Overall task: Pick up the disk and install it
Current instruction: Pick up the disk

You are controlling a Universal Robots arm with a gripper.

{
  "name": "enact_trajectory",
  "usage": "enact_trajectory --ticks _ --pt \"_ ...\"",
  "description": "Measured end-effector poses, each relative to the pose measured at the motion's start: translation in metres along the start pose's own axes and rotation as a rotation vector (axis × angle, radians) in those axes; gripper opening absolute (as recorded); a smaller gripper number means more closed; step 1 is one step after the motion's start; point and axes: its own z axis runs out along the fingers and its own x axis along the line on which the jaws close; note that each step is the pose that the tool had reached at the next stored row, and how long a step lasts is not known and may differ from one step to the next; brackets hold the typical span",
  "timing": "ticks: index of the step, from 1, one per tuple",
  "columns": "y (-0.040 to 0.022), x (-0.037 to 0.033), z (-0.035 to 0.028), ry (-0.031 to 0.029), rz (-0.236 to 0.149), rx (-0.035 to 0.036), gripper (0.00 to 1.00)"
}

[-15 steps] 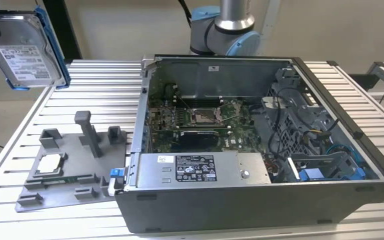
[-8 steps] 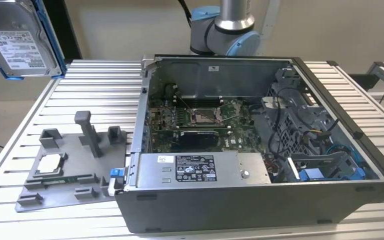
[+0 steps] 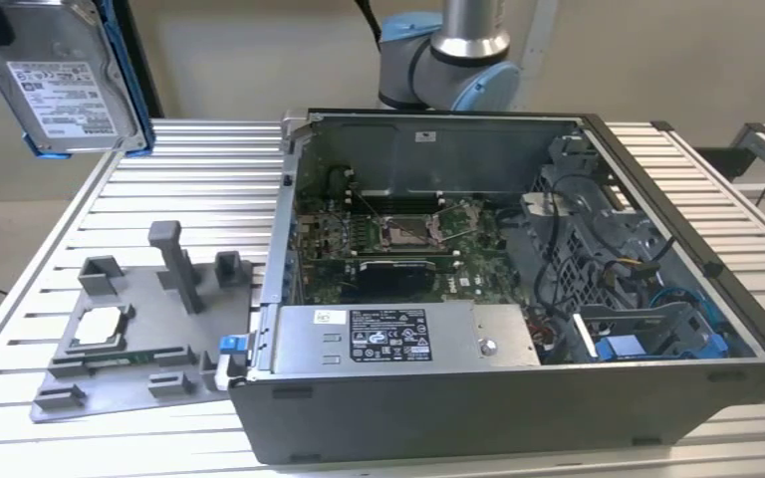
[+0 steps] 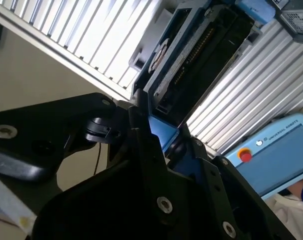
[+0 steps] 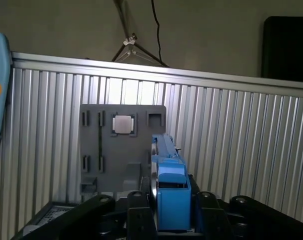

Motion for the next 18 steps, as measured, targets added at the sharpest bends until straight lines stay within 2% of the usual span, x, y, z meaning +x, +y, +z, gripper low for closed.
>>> enact_trajectory --ticks 18 --pt "-0.0815 0.0067 -0.0003 -0.0004 0.0 -0.0036 0.0"
